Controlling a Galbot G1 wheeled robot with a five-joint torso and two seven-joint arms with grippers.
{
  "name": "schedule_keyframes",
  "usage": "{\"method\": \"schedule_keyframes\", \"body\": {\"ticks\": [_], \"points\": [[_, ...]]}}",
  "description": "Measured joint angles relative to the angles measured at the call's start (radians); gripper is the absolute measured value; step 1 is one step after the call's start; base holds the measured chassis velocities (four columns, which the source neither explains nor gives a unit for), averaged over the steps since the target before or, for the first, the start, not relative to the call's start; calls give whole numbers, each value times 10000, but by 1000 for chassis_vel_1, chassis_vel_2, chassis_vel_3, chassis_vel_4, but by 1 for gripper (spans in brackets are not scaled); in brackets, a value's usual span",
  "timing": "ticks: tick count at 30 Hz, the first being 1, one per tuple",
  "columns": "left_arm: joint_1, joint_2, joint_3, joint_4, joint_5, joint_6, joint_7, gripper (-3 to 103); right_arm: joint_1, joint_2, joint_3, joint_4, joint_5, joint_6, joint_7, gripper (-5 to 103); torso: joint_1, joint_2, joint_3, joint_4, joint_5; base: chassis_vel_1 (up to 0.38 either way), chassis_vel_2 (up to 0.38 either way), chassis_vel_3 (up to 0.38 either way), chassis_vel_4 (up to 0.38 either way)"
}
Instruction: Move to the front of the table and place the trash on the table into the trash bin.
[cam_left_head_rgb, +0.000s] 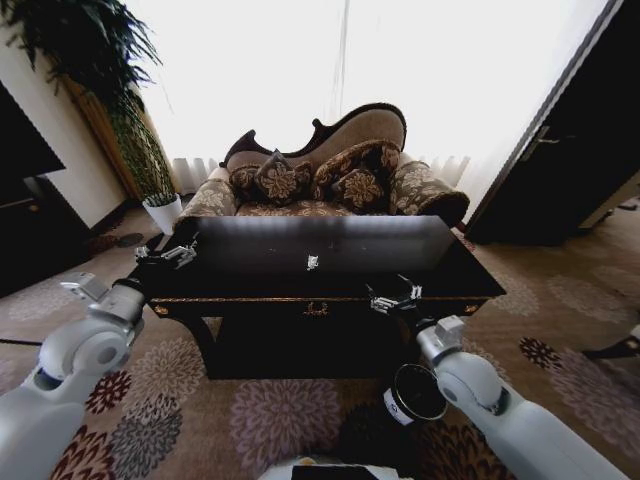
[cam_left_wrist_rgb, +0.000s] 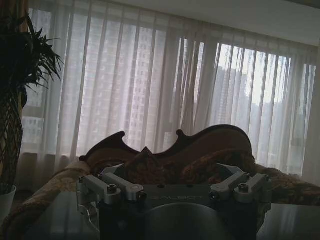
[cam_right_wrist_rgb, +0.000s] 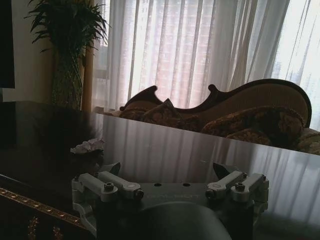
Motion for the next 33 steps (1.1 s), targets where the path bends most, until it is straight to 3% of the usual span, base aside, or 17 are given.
{"method": "schedule_keyframes", "body": {"ticks": [11,21,33], "points": [[0,0,0,0,0,0,0,100,2611,-375,-2562,-560,1631,-444,-11,100,-1,0,0,-2,2,0,0,0,0],[0,0,0,0,0,0,0,100,4880,-322,-4384,-1293,2108,-517,-118,100,-1,0,0,-1,0,0,0,0,0],[0,0,0,0,0,0,0,100,5843,73,-5456,-2214,2155,-524,-126,100,-1,0,0,-2,1,0,0,0,0]]}}
